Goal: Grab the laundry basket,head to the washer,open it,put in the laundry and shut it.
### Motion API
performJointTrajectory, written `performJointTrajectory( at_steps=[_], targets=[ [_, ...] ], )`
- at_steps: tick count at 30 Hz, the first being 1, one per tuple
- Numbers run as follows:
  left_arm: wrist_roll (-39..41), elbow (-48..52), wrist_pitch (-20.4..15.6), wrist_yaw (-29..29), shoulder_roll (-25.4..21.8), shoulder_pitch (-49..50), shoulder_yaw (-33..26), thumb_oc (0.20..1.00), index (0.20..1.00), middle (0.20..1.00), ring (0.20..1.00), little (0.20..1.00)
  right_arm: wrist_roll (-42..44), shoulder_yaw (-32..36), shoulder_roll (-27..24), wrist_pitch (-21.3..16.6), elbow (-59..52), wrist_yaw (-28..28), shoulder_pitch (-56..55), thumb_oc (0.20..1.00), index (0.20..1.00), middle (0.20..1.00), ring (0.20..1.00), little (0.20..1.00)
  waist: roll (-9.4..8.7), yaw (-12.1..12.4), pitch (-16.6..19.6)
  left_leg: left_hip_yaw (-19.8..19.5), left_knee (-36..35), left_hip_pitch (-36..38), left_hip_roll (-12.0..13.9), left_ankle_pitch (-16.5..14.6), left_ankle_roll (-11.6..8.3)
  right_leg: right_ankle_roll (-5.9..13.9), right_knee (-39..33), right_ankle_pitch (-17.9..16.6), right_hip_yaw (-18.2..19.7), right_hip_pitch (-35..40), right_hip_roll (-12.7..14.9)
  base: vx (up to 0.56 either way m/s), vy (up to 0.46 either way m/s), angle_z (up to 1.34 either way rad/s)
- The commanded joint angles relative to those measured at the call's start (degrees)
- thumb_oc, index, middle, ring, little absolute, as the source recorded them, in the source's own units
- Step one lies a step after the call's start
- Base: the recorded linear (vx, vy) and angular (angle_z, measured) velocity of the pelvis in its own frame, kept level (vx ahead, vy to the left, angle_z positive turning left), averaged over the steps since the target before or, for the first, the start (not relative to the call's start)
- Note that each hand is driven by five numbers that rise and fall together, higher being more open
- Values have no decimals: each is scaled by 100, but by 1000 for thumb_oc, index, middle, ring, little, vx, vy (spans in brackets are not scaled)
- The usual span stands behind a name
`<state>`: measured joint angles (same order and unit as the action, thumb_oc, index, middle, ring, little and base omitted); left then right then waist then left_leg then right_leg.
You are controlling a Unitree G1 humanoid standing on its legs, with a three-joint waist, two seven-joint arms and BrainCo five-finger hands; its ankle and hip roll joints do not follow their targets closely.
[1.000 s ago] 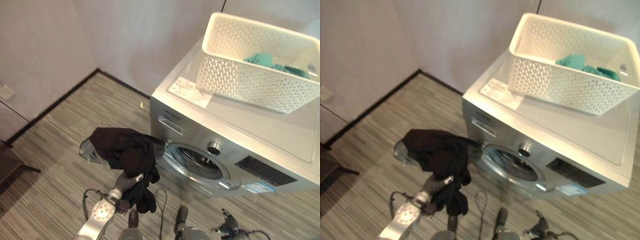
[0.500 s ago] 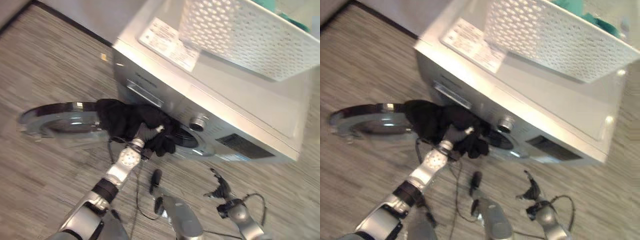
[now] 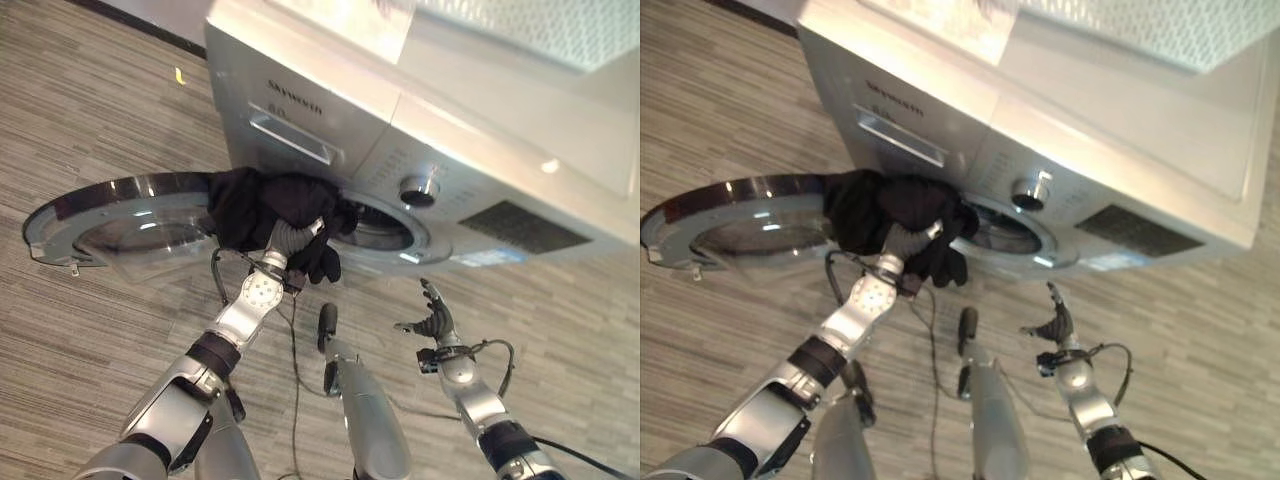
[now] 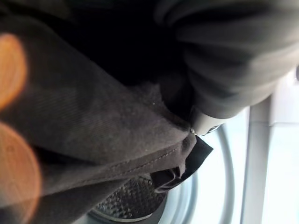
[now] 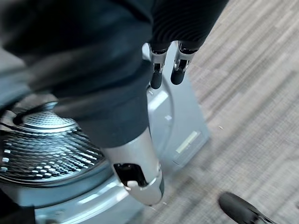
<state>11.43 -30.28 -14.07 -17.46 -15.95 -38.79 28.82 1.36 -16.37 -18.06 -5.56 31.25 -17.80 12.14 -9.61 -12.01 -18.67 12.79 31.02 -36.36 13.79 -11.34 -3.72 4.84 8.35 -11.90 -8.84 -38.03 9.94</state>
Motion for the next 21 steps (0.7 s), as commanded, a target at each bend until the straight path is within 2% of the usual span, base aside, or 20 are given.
performJointTrajectory(
  at_steps=[1, 3, 11, 16, 18, 19, 21],
  targets=[
    [187, 349, -558, -151, 318, -146, 2, 200, 200, 200, 200, 200, -158, -93, -215, 100, 182, -327, -56, 1000, 1000, 1000, 1000, 1000, 117, -41, 88, -164, 466, -41, -101, -1045, 419, 76, 294, 840, 232, -205, -113, -123, 205, -40],
    [192, 436, -543, -149, 406, -124, 90, 200, 200, 200, 200, 200, -306, -26, -256, 253, 410, -353, -104, 1000, 1000, 1000, 1000, 1000, 150, -59, 53, -159, 878, -423, -250, -1290, 599, 103, 380, 804, 412, -552, -86, -114, 178, -58],
    [319, 490, -458, -65, 458, 10, 101, 200, 200, 200, 200, 200, -454, 241, -352, 406, 598, -279, -430, 1000, 1000, 1000, 1000, 1000, 240, -137, 30, -233, 1836, -1149, -400, -1762, 913, 122, 1050, 848, 632, -1402, -60, -37, 60, -15],
    [403, 175, -422, -158, 538, -227, 21, 200, 200, 200, 200, 200, -193, 489, -407, 265, 99, -336, -451, 1000, 1000, 1000, 1000, 1000, 269, -246, -11, -206, 1964, -1502, -469, -1830, 1003, 144, 1230, 845, 710, -1869, -4, -8, 2, -1],
    [459, -99, -401, -305, 532, -559, -74, 200, 200, 200, 200, 200, -145, 474, -429, 190, -116, -386, -367, 1000, 1000, 1000, 1000, 1000, 279, -307, -20, -183, 1925, -1612, -482, -1832, 1008, 143, 1230, 834, 721, -2027, 7, 0, 0, 0],
    [546, -367, -417, -524, 415, -1069, -262, 200, 200, 200, 200, 200, -141, 388, -460, 118, -378, -456, -227, 1000, 1000, 1000, 1000, 1000, 295, -395, -12, -163, 1873, -1762, -472, -1835, 1026, 151, 1223, 788, 754, -2253, -33, 5, -13, -4],
    [587, -425, -426, -621, 396, -1279, -351, 200, 200, 200, 200, 200, -149, 336, -466, 96, -414, -470, -178, 1000, 1000, 1000, 1000, 1000, 288, -417, -26, -155, 1881, -1822, -456, -1837, 1032, 158, 1235, 774, 756, -2331, -52, 16, -25, -6]
  ],
)
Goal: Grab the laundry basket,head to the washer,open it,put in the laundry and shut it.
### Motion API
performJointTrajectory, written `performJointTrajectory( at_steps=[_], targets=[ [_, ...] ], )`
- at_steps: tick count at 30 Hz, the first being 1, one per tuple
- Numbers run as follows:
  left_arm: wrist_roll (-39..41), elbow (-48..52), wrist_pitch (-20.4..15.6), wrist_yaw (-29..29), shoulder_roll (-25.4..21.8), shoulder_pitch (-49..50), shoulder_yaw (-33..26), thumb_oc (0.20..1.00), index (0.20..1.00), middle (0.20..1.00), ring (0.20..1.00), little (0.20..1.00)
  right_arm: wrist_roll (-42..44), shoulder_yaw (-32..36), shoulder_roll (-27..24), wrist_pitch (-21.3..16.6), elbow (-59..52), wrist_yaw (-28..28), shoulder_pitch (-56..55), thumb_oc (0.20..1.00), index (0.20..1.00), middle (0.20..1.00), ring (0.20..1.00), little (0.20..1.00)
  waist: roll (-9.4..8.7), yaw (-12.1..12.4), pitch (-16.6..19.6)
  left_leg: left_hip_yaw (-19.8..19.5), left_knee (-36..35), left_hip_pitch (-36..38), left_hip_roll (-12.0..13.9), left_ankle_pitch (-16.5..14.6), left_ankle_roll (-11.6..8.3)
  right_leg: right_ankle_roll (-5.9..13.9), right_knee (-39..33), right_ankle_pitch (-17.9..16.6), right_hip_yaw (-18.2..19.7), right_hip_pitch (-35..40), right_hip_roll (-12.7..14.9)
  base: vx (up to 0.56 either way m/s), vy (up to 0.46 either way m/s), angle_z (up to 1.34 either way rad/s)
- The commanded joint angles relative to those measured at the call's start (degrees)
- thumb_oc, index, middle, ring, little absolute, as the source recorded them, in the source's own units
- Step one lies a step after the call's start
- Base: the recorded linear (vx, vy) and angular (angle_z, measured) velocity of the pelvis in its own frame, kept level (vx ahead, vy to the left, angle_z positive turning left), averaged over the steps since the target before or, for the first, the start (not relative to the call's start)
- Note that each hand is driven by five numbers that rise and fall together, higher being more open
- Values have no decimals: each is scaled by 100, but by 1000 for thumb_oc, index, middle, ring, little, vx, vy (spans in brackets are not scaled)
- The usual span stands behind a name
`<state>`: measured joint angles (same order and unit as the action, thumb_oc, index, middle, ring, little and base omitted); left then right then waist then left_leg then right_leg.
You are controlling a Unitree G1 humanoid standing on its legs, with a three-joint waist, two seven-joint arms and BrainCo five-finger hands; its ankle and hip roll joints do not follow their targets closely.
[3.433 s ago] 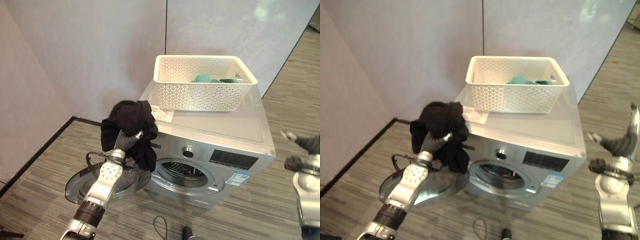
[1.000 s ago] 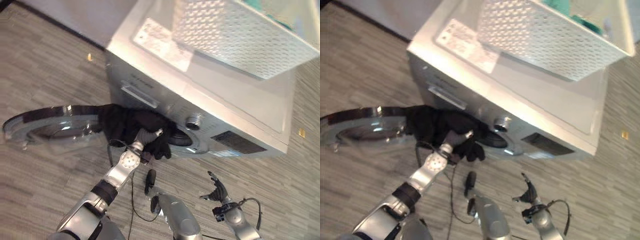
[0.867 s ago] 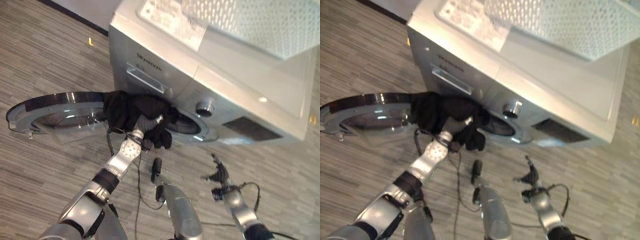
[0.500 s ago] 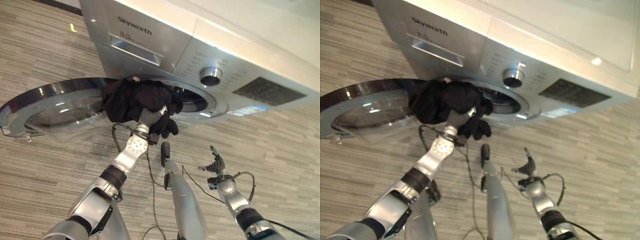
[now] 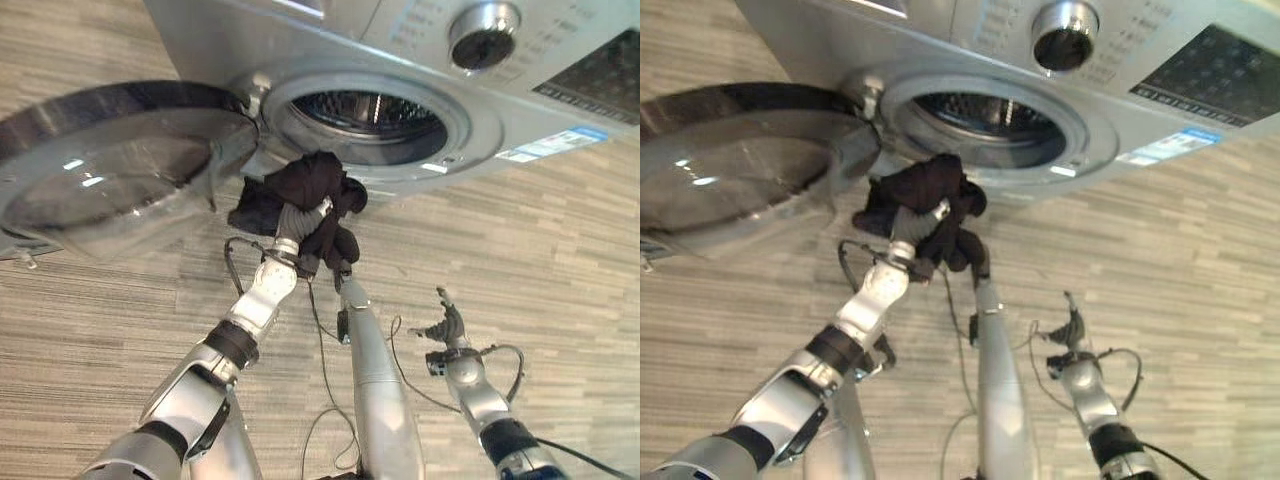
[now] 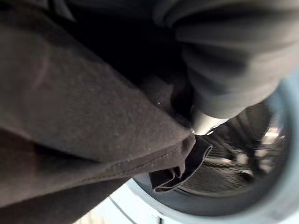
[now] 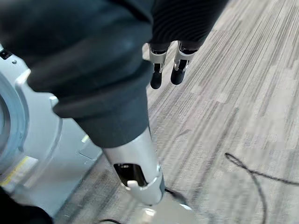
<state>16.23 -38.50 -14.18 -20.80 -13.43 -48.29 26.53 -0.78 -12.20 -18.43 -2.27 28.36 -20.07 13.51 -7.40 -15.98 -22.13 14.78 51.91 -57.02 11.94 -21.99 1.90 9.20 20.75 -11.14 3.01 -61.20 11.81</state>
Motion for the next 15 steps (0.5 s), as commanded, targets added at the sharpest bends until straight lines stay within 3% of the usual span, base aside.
performJointTrajectory(
  at_steps=[1, 6, 8, 10, 15],
  targets=[
    [127, 333, -425, -360, 145, -557, -196, 200, 200, 200, 200, 200, 61, -126, -436, -251, -119, -253, -241, 1000, 1000, 1000, 1000, 1000, 80, -35, 304, -337, -198, 187, -259, -774, 473, -279, -1, 684, -422, -87, -252, 25, -45, -9],
    [-11, 432, -442, -566, 314, -996, -159, 200, 200, 200, 200, 200, -126, -373, -441, -189, 202, -342, 36, 1000, 1000, 1000, 1000, 1000, 133, -71, 235, -317, -267, 62, -223, -765, 472, -251, -44, 670, -457, -258, -286, 35, -49, -10],
    [-188, 305, -378, -687, 670, -1302, -14, 200, 200, 200, 200, 200, -153, -497, -428, -116, 614, -383, 166, 1000, 1000, 1000, 1000, 1000, 127, -159, 237, -253, -371, 41, -150, -775, 470, -231, -104, 641, -457, -404, -369, 86, -71, -4],
    [-192, 79, -336, -837, 665, -1739, -106, 200, 200, 200, 200, 200, -118, -483, -433, -133, 615, -395, 129, 1000, 1000, 1000, 1000, 1000, 95, -258, 271, -181, -410, 13, -45, -791, 439, -217, -155, 611, -481, -510, -436, 79, -81, -14],
    [604, -242, -551, -1210, 519, -2976, -666, 200, 200, 200, 200, 200, -97, -475, -404, -199, 498, -462, 23, 1000, 1000, 1000, 1000, 1000, 20, -525, 335, -112, -520, -21, 120, -826, 346, -174, -363, 506, -533, -616, -570, 74, -79, -16]
  ],
)
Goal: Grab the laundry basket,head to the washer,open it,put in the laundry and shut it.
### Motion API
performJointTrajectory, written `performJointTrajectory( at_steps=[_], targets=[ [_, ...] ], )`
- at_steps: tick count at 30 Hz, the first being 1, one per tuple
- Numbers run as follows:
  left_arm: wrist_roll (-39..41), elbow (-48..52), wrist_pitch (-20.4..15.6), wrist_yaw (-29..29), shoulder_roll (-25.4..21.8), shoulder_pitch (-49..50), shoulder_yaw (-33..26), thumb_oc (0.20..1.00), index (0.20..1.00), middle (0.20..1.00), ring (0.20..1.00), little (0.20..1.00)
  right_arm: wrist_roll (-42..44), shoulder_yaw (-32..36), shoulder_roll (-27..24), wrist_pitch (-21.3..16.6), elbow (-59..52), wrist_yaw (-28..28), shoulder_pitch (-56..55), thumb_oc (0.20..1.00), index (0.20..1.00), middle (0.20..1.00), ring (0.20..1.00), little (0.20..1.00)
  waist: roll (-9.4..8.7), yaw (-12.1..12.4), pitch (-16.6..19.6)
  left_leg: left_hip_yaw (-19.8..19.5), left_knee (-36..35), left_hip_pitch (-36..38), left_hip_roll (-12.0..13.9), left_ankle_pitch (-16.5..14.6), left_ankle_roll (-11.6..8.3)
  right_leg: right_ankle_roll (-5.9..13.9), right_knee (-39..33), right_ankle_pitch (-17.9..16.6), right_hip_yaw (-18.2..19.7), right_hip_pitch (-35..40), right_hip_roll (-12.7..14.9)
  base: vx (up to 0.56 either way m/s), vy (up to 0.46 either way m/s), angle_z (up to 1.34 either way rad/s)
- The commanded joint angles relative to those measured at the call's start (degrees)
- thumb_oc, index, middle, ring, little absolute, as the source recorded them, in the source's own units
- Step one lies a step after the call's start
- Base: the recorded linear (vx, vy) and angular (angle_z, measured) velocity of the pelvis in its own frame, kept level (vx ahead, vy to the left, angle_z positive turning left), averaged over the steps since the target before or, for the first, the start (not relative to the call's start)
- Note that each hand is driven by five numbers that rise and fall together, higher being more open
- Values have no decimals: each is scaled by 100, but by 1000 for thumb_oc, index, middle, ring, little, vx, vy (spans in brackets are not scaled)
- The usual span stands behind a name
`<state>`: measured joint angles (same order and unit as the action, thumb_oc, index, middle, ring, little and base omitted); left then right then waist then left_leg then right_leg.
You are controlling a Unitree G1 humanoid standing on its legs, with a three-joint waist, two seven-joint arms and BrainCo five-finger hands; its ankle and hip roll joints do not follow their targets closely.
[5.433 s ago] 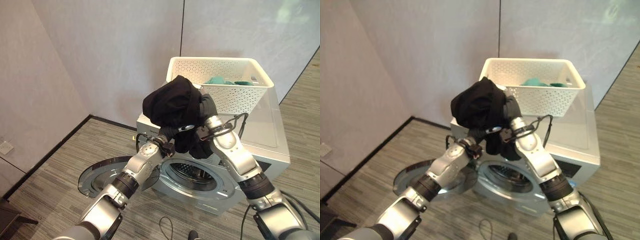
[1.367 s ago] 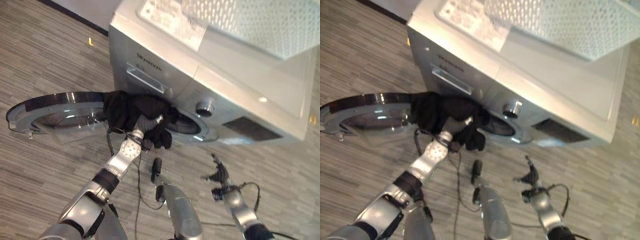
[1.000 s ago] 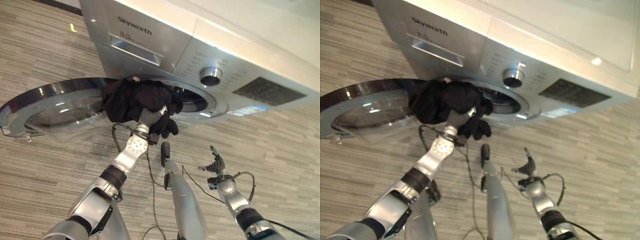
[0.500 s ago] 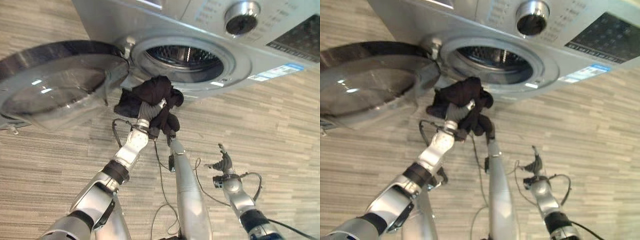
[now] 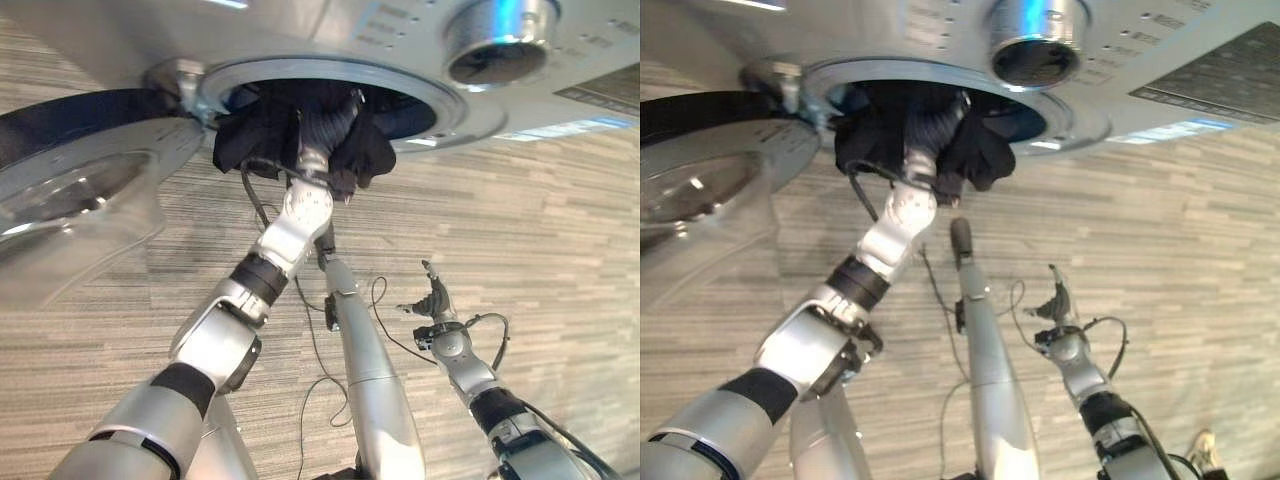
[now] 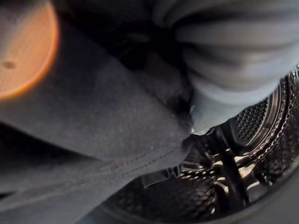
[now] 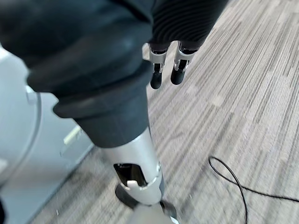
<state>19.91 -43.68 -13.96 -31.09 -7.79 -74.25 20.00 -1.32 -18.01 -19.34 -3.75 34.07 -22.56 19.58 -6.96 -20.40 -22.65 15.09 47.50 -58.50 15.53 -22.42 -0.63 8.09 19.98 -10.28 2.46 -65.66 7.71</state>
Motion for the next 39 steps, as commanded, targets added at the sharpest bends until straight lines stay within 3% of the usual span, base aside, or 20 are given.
performJointTrajectory(
  at_steps=[1, 3, 5, 7, 8, 9, 10, 11, 12, 13, 17, 19, 21, 25, 31, 35, 39],
  targets=[
    [980, 353, -901, -215, 103, -974, -298, 200, 200, 200, 200, 200, -44, 104, -325, -57, -156, -254, -589, 1000, 1000, 1000, 1000, 1000, -24, -169, 421, -131, -153, 119, -203, -768, 564, -49, -361, 389, -502, -216, -204, 94, -130, -21],
    [1662, 550, -1278, -257, 215, -1681, -496, 200, 200, 200, 200, 200, -45, 146, -391, -29, -231, -334, -546, 1000, 1000, 1000, 1000, 1000, 10, -243, 437, -178, -259, 109, -175, -723, 495, -31, -423, 368, -509, -254, -228, 78, -133, -7],
    [1736, 645, -1398, -345, 21, -2119, -578, 200, 200, 200, 200, 200, -87, 292, -470, -26, -392, -378, -557, 1000, 1000, 1000, 1000, 1000, 52, -332, 433, -213, -420, 103, -141, -634, 391, -27, -512, 343, -554, -295, -246, 51, -118, 6],
    [1677, 281, -1299, -398, -580, -2287, -580, 200, 200, 200, 200, 200, -59, 366, -533, -153, -548, -334, -718, 1000, 1000, 1000, 1000, 1000, 65, -403, 510, -221, -575, 111, -32, -502, 249, -24, -596, 305, -627, -338, -301, 47, -134, 0],
    [1704, 244, -1307, -373, -604, -2308, -582, 200, 200, 200, 200, 200, -57, 354, -536, -157, -555, -330, -714, 1000, 1000, 1000, 1000, 1000, 67, -418, 515, -221, -580, 106, -26, -494, 240, -29, -600, 303, -628, -343, -307, 63, -169, -3],
    [1972, -219, -1155, -153, -1394, -2434, -388, 200, 200, 200, 200, 200, 37, 402, -610, -274, -633, -231, -801, 1000, 1000, 1000, 1000, 1000, 135, -359, 578, -239, -667, 90, 85, -373, 149, -39, -632, 303, -687, -364, -340, 48, -131, -4],
    [2051, -280, -1075, 8, -1600, -2418, -250, 200, 200, 200, 200, 200, 69, 432, -625, -281, -627, -201, -825, 1000, 1000, 1000, 1000, 1000, 181, -315, 577, -258, -674, 75, 110, -323, 130, -45, -624, 310, -720, -353, -321, 46, -152, -5],
    [1954, -309, -946, 158, -1716, -2386, -74, 322, 322, 322, 322, 322, 105, 446, -642, -276, -598, -172, -845, 1000, 1000, 1000, 1000, 1000, 232, -248, 574, -277, -690, 71, 103, -285, 129, -60, -608, 328, -742, -336, -298, 20, -79, -3],
    [1574, -328, -617, 466, -1895, -2267, 313, 1000, 1000, 1000, 1000, 1000, 144, 490, -674, -285, -563, -124, -874, 1000, 1000, 1000, 1000, 1000, 326, -140, 551, -330, -745, 78, 101, -224, 113, -62, -589, 362, -791, -287, -267, -9, -86, 6],
    [850, -646, -4, 1030, -2068, -2178, 1087, 1000, 1000, 1000, 1000, 1000, 235, 534, -725, -266, -482, 13, -821, 1000, 1000, 1000, 1000, 1000, 419, -39, 525, -411, -809, 69, 43, -117, 115, -101, -590, 373, -862, -199, -190, -20, -78, 18],
    [-614, -161, 744, 1644, -1944, -1644, 1823, 1000, 1000, 1000, 1000, 1000, 439, 491, -597, -134, -275, 229, -738, 1000, 1000, 1000, 1000, 1000, 517, 180, 547, -506, -852, 113, -18, -41, 143, -142, -562, 443, -974, -17, -107, -14, -55, 42],
    [-1693, -382, 1189, 1750, -1451, -1281, 1937, 1000, 1000, 1000, 1000, 1000, 566, 330, -520, -85, -18, 321, -537, 1000, 1000, 1000, 1000, 1000, 467, 276, 574, -546, -848, 201, -22, -34, 149, -182, -577, 484, -1013, 133, -99, -3, -34, 26],
    [-2684, -48, 1480, 1914, -784, -85, 1857, 1000, 1000, 1000, 1000, 1000, 740, 89, -409, 22, 358, 499, -354, 1000, 1000, 1000, 1000, 1000, 383, 429, 547, -579, -950, 534, -76, -19, 135, -208, -712, 505, -1046, 543, -42, -26, 36, 23],
    [-2735, 439, 1424, 2045, -558, 1201, 1683, 1000, 1000, 1000, 1000, 1000, 752, -40, -296, 72, 740, 623, -485, 1000, 1000, 1000, 1000, 1000, 336, 529, 426, -561, -1190, 1015, -157, 79, 84, -196, -953, 466, -1076, 1095, 9, -23, 61, 6],
    [-2564, 914, 1218, 2455, -605, 2510, 1807, 1000, 1000, 1000, 1000, 1000, 607, -76, -263, 167, 1480, 818, -782, 1000, 1000, 1000, 1000, 1000, 336, 628, 386, -488, -1626, 1799, -331, 193, 35, -144, -1187, 373, -1096, 1813, 146, -18, 102, -1],
    [-2222, 1474, 1018, 2673, -797, 3328, 1731, 1000, 1000, 1000, 1000, 1000, 516, -53, -188, 174, 1856, 936, -903, 1000, 1000, 1000, 1000, 1000, 377, 782, 398, -437, -2108, 2575, -504, 314, -5, -97, -1308, 352, -1145, 2460, 294, 20, 110, 6],
    [-1562, 2288, 911, 3020, -1351, 4237, 1518, 1000, 1000, 1000, 1000, 1000, 406, 107, -265, 288, 1634, 1158, -1273, 1000, 1000, 1000, 1000, 1000, 486, 971, 394, -465, -2598, 3485, -649, 446, -31, -63, -1381, 404, -1258, 3341, 484, 61, 91, 12]
  ],
)
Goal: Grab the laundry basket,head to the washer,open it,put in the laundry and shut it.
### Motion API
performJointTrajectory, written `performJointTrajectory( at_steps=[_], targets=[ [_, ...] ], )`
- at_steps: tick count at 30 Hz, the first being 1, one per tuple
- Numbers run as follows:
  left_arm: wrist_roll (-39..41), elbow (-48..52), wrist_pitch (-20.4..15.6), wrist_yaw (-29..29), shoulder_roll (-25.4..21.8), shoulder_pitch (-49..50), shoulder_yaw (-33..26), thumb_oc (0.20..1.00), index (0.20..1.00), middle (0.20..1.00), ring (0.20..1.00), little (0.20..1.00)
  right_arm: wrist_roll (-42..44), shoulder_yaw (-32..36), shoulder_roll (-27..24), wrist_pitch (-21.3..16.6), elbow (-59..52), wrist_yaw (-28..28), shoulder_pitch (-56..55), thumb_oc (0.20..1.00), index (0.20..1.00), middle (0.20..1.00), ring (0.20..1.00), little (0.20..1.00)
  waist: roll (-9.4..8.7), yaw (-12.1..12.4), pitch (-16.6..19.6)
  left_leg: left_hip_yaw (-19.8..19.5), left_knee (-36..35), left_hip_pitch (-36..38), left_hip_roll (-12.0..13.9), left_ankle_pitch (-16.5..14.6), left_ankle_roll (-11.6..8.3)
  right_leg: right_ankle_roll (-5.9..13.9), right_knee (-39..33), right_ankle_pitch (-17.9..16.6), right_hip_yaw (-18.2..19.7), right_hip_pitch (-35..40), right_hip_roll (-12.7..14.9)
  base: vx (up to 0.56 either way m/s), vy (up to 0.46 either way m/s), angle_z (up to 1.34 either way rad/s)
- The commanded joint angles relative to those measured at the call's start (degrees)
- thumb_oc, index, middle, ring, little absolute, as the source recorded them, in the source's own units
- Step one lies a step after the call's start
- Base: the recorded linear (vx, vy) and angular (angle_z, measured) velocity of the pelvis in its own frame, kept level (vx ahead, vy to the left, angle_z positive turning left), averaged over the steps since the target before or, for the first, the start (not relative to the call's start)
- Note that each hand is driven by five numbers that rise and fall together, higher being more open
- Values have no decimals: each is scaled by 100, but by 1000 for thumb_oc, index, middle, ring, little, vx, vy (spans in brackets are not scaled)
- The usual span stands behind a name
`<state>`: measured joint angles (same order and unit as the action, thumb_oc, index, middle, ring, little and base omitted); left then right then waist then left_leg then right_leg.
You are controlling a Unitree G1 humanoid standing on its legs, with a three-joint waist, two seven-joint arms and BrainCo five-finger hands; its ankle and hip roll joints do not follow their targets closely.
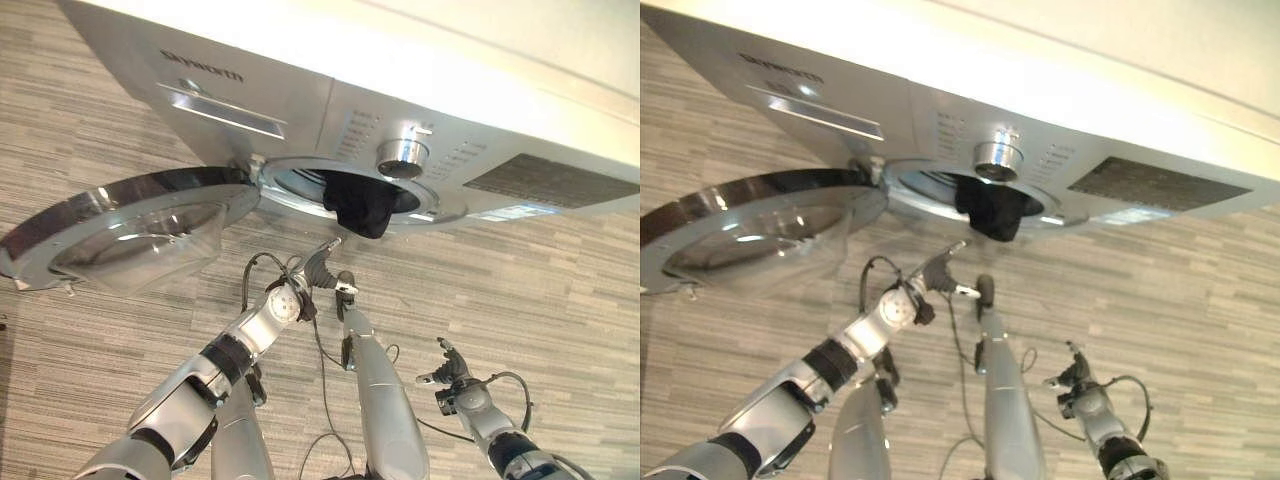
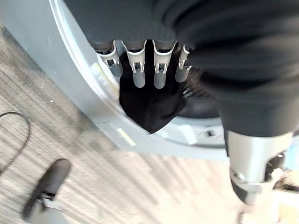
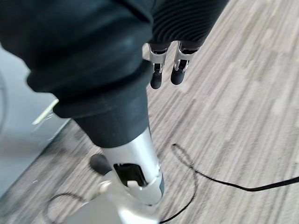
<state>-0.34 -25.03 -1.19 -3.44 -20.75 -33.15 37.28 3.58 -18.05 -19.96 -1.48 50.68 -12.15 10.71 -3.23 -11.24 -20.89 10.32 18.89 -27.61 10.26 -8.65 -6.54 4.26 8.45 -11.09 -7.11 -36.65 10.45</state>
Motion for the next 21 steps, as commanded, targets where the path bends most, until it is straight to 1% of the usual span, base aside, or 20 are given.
performJointTrajectory(
  at_steps=[1, 2, 3, 4, 7, 9, 10, 12, 13, 14, 15, 16, 17, 18, 19, 20, 21],
  targets=[
    [497, 513, -379, 296, -158, 241, -258, 1000, 1000, 1000, 1000, 1000, -91, 146, -189, 82, 11, 142, -416, 1000, 1000, 1000, 1000, 1000, 130, 90, 206, -2, 195, 536, -144, -907, 557, 322, -252, 490, -324, 584, 234, 51, 93, 17],
    [506, 661, -414, 300, -304, 515, -409, 1000, 1000, 1000, 1000, 1000, -121, 203, -178, 93, 95, 204, -435, 1000, 1000, 1000, 1000, 1000, 160, 176, 231, -28, 31, 798, -166, -863, 542, 343, -283, 509, -394, 849, 282, 46, 65, 23],
    [507, 681, -406, 304, -315, 532, -417, 1000, 1000, 1000, 1000, 1000, -122, 196, -176, 91, 96, 206, -439, 1000, 1000, 1000, 1000, 1000, 154, 169, 217, -29, 8, 832, -169, -854, 541, 344, -292, 509, -399, 878, 283, 44, 72, 27],
    [514, 816, -424, 298, -405, 686, -524, 1000, 1000, 1000, 1000, 1000, -117, 244, -175, 86, 66, 215, -477, 1000, 1000, 1000, 1000, 1000, 172, 212, 242, -55, -92, 976, -181, -809, 528, 353, -305, 523, -441, 1026, 303, 50, 50, 20],
    [705, 1059, -466, 366, -582, 1309, -877, 1000, 1000, 1000, 1000, 1000, -33, 522, -217, 53, -70, 287, -675, 1000, 1000, 1000, 1000, 1000, 233, 304, 445, -90, -439, 1412, -216, -674, 509, 374, -329, 595, -563, 1417, 321, 84, 85, 17],
    [870, 1054, -479, 418, -679, 1883, -1204, 1000, 1000, 1000, 1000, 1000, 176, 952, -294, 9, -134, 338, -890, 1000, 1000, 1000, 1000, 1000, 290, 359, 683, -128, -767, 1882, -249, -543, 511, 399, -395, 660, -644, 1843, 290, 122, 108, 16],
    [871, 1070, -472, 421, -682, 1904, -1207, 1000, 1000, 1000, 1000, 1000, 177, 950, -298, 13, -145, 340, -908, 1000, 1000, 1000, 1000, 1000, 290, 357, 676, -127, -795, 1919, -250, -532, 509, 400, -406, 659, -648, 1873, 288, 103, 87, 12],
    [804, 1074, -492, 434, -762, 2244, -1415, 1000, 1000, 1000, 1000, 1000, 373, 1327, -377, -47, -302, 353, -1070, 1000, 1000, 1000, 1000, 1000, 315, 368, 841, -126, -1022, 2253, -272, -446, 503, 442, -498, 666, -669, 2160, 268, 42, 75, 5],
    [727, 1072, -502, 427, -822, 2441, -1551, 1000, 1000, 1000, 1000, 1000, 442, 1560, -454, -70, -519, 302, -1137, 1000, 1000, 1000, 1000, 1000, 262, 356, 918, -52, -1106, 2328, -332, -290, 513, 399, -562, 577, -714, 2227, 309, 52, 61, 2],
    [727, 1078, -498, 430, -826, 2458, -1550, 1000, 1000, 1000, 1000, 1000, 440, 1557, -451, -61, -529, 301, -1154, 1000, 1000, 1000, 1000, 1000, 314, 369, 935, -116, -1139, 2405, -295, -393, 503, 463, -554, 660, -664, 2282, 259, 12, 78, -1],
    [673, 1002, -492, 472, -851, 2835, -1792, 1000, 1000, 1000, 1000, 1000, 469, 1920, -568, -117, -1123, 299, -1360, 1000, 1000, 1000, 1000, 1000, 287, 335, 1114, 12, -1347, 2625, -370, -224, 521, 448, -668, 551, -687, 2440, 268, 106, 100, -11],
    [603, 940, -465, 466, -846, 3066, -1950, 1000, 1000, 1000, 1000, 1000, 473, 2110, -627, -125, -1636, 302, -1520, 1000, 1000, 1000, 1000, 1000, 299, 341, 1210, 52, -1529, 2846, -392, -172, 518, 480, -752, 521, -647, 2574, 226, 123, 109, -23],
    [462, 792, -427, 454, -756, 3332, -2160, 1000, 1000, 1000, 1000, 1000, 355, 2403, -666, -191, -2350, 306, -1805, 1000, 1000, 1000, 1000, 1000, 320, 329, 1388, 152, -1786, 3123, -408, -112, 512, 514, -852, 507, -601, 2736, 189, 159, 74, -24],
    [415, 665, -395, 423, -686, 3401, -2252, 1000, 1000, 1000, 1000, 1000, 389, 2540, -628, -248, -2623, 261, -1874, 1000, 1000, 1000, 1000, 1000, 325, 319, 1467, 163, -1879, 3222, -415, -87, 503, 527, -887, 517, -599, 2804, 175, 184, 49, -30],
    [381, 467, -366, 392, -539, 3531, -2310, 1000, 1000, 1000, 1000, 1000, 474, 2811, -467, -317, -3123, 134, -2022, 1000, 1000, 1000, 1000, 1000, 345, 297, 1595, 176, -2054, 3413, -412, -42, 489, 533, -944, 557, -600, 2943, 155, 94, 21, -20],
    [380, 468, -366, 391, -540, 3535, -2303, 1000, 1000, 1000, 1000, 1000, 470, 2818, -462, -304, -3145, 134, -2041, 1000, 1000, 1000, 1000, 1000, 345, 303, 1591, 177, -2071, 3433, -411, -35, 487, 533, -949, 557, -602, 2958, 152, 83, 14, -10],
    [392, 477, -351, 418, -505, 3598, -2321, 1000, 1000, 1000, 1000, 1000, 561, 2919, -353, -316, -3355, 66, -2077, 1000, 1000, 1000, 1000, 1000, 353, 278, 1639, 187, -2105, 3486, -396, -40, 491, 535, -961, 585, -602, 3012, 150, 50, 4, 2]
  ],
)
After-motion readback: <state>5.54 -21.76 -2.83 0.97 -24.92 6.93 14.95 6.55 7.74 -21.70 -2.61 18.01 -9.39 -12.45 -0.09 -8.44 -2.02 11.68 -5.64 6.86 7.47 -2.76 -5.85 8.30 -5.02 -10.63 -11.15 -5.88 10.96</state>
